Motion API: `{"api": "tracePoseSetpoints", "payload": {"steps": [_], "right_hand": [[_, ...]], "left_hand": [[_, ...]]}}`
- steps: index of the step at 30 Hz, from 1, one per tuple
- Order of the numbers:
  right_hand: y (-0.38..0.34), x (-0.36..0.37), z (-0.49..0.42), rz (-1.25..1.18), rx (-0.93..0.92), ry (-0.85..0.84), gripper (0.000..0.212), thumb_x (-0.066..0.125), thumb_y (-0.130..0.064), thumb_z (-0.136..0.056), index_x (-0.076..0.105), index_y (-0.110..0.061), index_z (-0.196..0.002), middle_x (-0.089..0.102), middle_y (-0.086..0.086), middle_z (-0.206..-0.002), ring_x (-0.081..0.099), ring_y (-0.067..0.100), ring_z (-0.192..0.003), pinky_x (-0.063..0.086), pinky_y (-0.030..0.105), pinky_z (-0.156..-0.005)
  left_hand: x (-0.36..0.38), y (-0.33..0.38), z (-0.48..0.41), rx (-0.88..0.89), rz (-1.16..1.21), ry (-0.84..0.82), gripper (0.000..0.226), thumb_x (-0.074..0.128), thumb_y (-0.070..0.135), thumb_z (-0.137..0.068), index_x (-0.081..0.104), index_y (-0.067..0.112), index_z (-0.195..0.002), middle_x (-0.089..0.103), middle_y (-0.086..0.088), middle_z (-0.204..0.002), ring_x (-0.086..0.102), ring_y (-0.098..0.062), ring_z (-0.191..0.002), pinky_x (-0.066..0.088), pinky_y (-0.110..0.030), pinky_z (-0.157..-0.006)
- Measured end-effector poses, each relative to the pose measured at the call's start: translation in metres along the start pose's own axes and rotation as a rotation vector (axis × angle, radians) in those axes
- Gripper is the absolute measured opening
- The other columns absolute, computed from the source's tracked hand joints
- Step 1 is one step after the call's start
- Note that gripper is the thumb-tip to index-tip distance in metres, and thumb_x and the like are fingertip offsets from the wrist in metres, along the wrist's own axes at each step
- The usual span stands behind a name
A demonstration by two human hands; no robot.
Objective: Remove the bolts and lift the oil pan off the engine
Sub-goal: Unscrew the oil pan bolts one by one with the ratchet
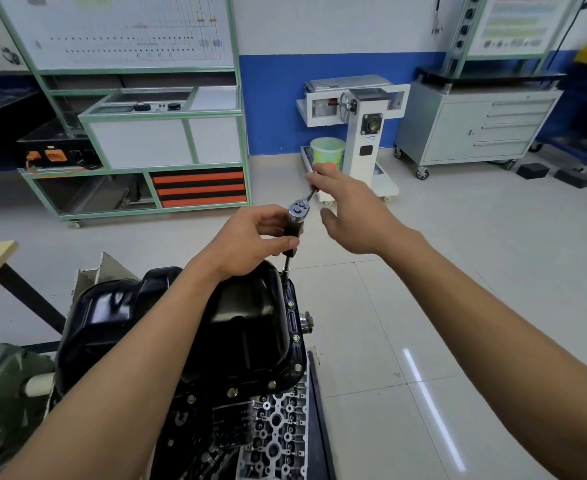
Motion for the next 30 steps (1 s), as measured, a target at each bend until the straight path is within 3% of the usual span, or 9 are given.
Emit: {"api": "tracePoseSetpoints", "payload": {"steps": [4,8,11,14,17,20,24,27,30], "right_hand": [[0.006,-0.002,0.008,0.046,0.008,0.088,0.051,0.062,-0.013,-0.093,0.052,-0.014,-0.143,0.046,0.004,-0.15,0.041,0.026,-0.138,0.035,0.035,-0.111],[0.001,-0.025,0.027,0.208,0.125,0.118,0.02,0.066,-0.041,-0.09,0.074,-0.022,-0.091,0.069,0.002,-0.09,0.06,0.024,-0.089,0.044,0.03,-0.066],[-0.015,-0.026,0.043,0.15,0.177,-0.034,0.037,0.07,-0.054,-0.083,0.067,-0.023,-0.062,0.06,-0.006,-0.059,0.058,0.014,-0.06,0.034,0.025,-0.05],[-0.036,-0.01,0.053,-0.024,0.158,-0.211,0.048,0.072,-0.054,-0.08,0.065,-0.014,-0.055,0.051,-0.007,-0.041,0.049,0.006,-0.041,0.035,0.025,-0.045],[-0.04,-0.006,0.048,-0.149,0.15,-0.303,0.041,0.075,-0.045,-0.083,0.071,-0.012,-0.06,0.051,-0.007,-0.041,0.045,0.006,-0.038,0.033,0.016,-0.04],[-0.033,-0.018,0.037,-0.108,0.132,-0.388,0.016,0.084,-0.04,-0.076,0.071,-0.029,-0.074,0.066,-0.011,-0.064,0.053,0.002,-0.053,0.042,0.021,-0.055],[-0.027,-0.021,0.022,0.168,0.052,-0.314,0.044,0.071,-0.016,-0.087,0.065,-0.042,-0.122,0.07,-0.01,-0.101,0.06,0.008,-0.073,0.041,0.021,-0.05],[-0.025,-0.017,0.01,0.382,0.008,-0.163,0.041,0.06,-0.012,-0.091,0.067,-0.041,-0.118,0.058,-0.001,-0.097,0.054,0.024,-0.083,0.033,0.029,-0.06],[-0.011,-0.018,0.004,0.363,0.067,-0.09,0.034,0.059,-0.01,-0.089,0.074,-0.035,-0.105,0.061,0.002,-0.09,0.054,0.026,-0.078,0.033,0.029,-0.057]], "left_hand": [[-0.001,-0.006,-0.003,-0.023,0.002,0.092,0.022,0.08,0.004,-0.086,0.072,0.012,-0.104,0.078,-0.001,-0.095,0.074,-0.017,-0.085,0.051,-0.022,-0.07],[-0.002,-0.008,-0.003,-0.008,-0.059,0.192,0.022,0.084,0.009,-0.082,0.072,0.019,-0.097,0.078,0.008,-0.091,0.074,-0.013,-0.087,0.057,-0.026,-0.079],[0.004,-0.003,-0.001,0.052,-0.131,0.192,0.021,0.085,0.01,-0.08,0.07,0.016,-0.093,0.077,0.009,-0.089,0.074,-0.011,-0.082,0.058,-0.025,-0.08],[0.01,-0.002,0.001,0.107,-0.186,0.169,0.022,0.085,0.006,-0.077,0.066,0.01,-0.088,0.074,0.01,-0.084,0.072,-0.007,-0.077,0.053,-0.016,-0.068],[0.007,-0.003,0.002,0.102,-0.194,0.182,0.024,0.086,0.005,-0.075,0.065,0.012,-0.085,0.075,0.006,-0.085,0.073,-0.009,-0.077,0.053,-0.019,-0.067],[0.006,-0.003,0.001,0.083,-0.181,0.166,0.029,0.091,0.012,-0.072,0.065,0.018,-0.084,0.076,0.007,-0.085,0.073,-0.012,-0.078,0.052,-0.022,-0.064],[0.01,-0.003,0.001,0.01,-0.232,0.063,0.032,0.092,0.021,-0.071,0.069,0.022,-0.092,0.074,0.01,-0.084,0.07,-0.013,-0.081,0.055,-0.024,-0.069],[0.01,-0.011,-0.01,-0.157,-0.325,-0.117,0.028,0.089,0.018,-0.076,0.071,0.019,-0.096,0.074,0.007,-0.094,0.07,-0.021,-0.09,0.057,-0.035,-0.085],[0.015,-0.026,-0.023,-0.373,-0.739,-0.434,0.032,0.082,0.035,-0.083,0.069,0.024,-0.111,0.07,0.006,-0.108,0.065,-0.019,-0.101,0.051,-0.033,-0.092]]}}
Point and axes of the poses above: each hand's wrist, its own z-axis away from the middle knuckle, its own x-axis out of the palm, y = z × x, the point moved 5 cm from there along -z, towards the middle knuckle
